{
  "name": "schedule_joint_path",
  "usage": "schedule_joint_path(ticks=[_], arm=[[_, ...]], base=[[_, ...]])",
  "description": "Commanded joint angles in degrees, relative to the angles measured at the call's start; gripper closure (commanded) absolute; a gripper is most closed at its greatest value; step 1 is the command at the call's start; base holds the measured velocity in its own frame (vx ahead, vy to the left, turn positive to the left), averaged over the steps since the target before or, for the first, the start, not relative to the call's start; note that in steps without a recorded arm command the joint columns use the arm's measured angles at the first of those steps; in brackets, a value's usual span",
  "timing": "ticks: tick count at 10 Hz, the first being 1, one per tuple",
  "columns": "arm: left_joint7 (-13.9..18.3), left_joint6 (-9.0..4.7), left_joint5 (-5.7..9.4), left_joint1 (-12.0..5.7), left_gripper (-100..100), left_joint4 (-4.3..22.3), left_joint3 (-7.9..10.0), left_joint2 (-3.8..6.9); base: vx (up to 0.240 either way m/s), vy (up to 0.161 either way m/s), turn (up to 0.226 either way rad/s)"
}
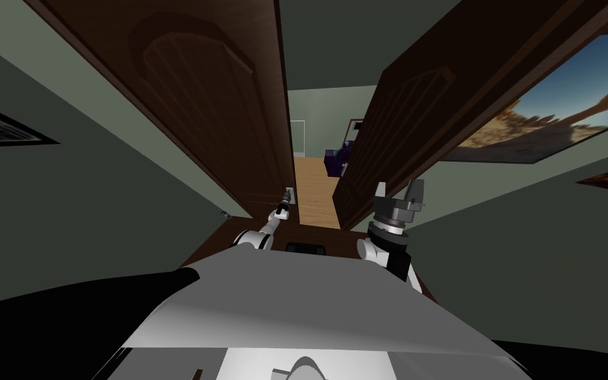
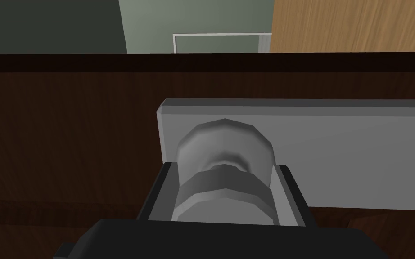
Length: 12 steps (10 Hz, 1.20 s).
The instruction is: Push the door open
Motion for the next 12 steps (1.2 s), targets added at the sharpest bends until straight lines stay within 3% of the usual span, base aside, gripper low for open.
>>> schedule_joint_path(ticks=[1, 12], arm=[[0.03, -0.04, 0.01, 0.12, 100, 0.04, -0.02, -0.05], [-1.69, -0.11, 1.79, 0.57, 100, 0.66, 5.35, 2.66]], base=[[0.000, 0.000, 0.000], [0.174, -0.075, 0.046]])
